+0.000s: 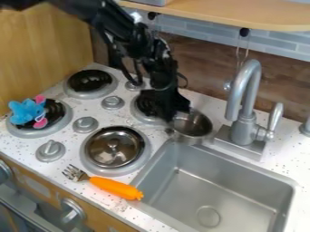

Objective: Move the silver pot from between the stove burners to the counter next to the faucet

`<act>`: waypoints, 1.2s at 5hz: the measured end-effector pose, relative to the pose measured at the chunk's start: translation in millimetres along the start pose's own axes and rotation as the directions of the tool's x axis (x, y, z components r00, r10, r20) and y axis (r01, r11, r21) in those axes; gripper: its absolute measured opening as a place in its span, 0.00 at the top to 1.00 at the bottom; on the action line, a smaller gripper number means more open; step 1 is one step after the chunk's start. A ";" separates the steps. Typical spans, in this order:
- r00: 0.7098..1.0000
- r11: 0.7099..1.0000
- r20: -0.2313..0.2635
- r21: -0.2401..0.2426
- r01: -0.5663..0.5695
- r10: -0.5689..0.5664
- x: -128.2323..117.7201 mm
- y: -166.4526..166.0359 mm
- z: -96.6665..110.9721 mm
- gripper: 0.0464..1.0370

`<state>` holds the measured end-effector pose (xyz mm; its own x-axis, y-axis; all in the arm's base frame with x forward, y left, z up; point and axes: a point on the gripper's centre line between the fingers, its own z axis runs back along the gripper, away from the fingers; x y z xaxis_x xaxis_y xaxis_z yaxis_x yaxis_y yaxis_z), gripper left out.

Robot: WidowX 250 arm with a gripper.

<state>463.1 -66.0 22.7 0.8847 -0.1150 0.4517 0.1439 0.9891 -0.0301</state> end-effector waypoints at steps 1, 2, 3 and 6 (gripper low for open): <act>1.000 1.000 0.000 -0.003 0.010 -0.010 1.1 -0.9 -6.0 0.92; 1.000 1.000 -0.021 -0.005 0.016 -0.016 -3.7 -1.0 -13.1 0.71; 1.000 1.000 -0.023 0.006 0.014 -0.014 -4.0 0.9 -13.1 0.41; 0.999 0.999 0.039 0.033 0.012 -0.014 -5.8 14.0 28.9 0.03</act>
<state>447.1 -48.9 45.4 0.8647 -0.1250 0.4864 0.1402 0.9901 0.0052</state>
